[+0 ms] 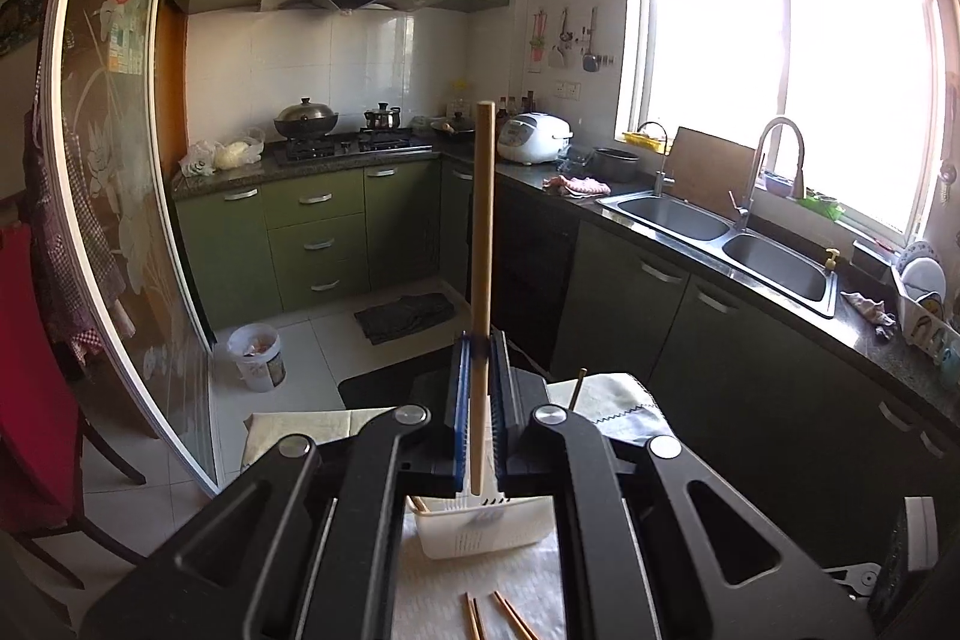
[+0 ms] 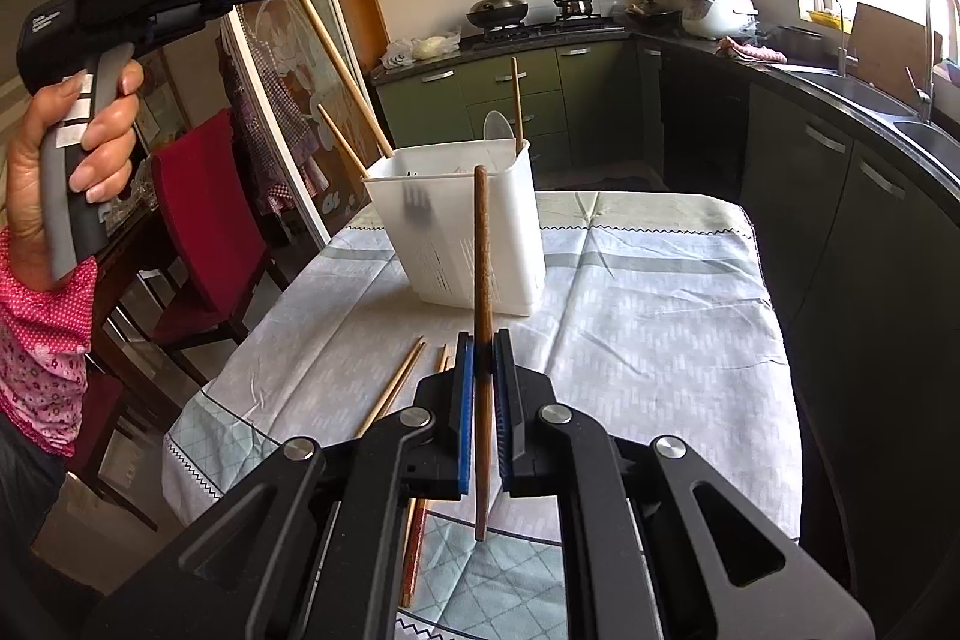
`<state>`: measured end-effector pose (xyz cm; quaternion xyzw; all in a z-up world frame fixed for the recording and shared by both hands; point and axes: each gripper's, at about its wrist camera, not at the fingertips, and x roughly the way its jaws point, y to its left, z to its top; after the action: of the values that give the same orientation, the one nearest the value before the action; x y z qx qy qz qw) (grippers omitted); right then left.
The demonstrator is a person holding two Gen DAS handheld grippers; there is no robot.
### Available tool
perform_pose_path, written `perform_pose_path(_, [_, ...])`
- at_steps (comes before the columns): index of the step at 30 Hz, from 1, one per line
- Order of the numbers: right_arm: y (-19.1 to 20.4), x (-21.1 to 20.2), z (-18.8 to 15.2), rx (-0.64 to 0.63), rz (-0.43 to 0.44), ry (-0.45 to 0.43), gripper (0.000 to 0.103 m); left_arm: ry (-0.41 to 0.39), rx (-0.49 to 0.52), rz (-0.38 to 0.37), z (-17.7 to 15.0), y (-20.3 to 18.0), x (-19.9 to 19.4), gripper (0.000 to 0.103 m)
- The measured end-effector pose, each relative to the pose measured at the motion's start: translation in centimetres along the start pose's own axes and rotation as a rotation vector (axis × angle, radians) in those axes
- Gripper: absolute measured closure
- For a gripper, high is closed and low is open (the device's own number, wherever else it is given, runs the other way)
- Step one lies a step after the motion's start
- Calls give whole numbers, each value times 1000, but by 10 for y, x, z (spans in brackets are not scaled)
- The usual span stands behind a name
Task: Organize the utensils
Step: 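Lower the chopstick into the white holder and open the left gripper while the right gripper carries its chopstick, then lower the chopstick into the white holder and open the right gripper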
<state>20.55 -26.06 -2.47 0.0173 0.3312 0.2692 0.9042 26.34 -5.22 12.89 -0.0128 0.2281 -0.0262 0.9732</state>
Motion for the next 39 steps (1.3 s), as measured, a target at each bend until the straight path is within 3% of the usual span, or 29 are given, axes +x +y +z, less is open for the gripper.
perform_pose_path(4, [-3, -4, 5, -1, 2, -9, 96, 41, 4, 38, -10, 0, 35, 97])
perform_pose_path(9, [1, -11, 22, -7, 20, -36, 96, 172, 10, 49, -37, 5, 72, 97])
perform_pose_path(12, [7, -15, 40, -21, 33, -62, 96, 213, 22, 48, -49, 8, 80, 90])
perform_pose_path(17, [22, -17, 86, -41, 38, -150, 96, 190, 10, 19, -48, 15, 56, 80])
perform_pose_path(21, [32, -19, 132, -30, 28, -269, 96, 128, 18, 0, -47, 15, 19, 66])
perform_pose_path(26, [41, 2, 177, -25, -45, -360, 96, 127, 37, -22, -58, 19, -13, 65])
perform_pose_path(31, [41, 47, 191, -19, -103, -318, 96, 160, 34, -30, -74, 29, -26, 65])
perform_pose_path(39, [30, 101, 172, -36, -133, -188, 95, 255, 3, -56, -96, 42, -17, 65])
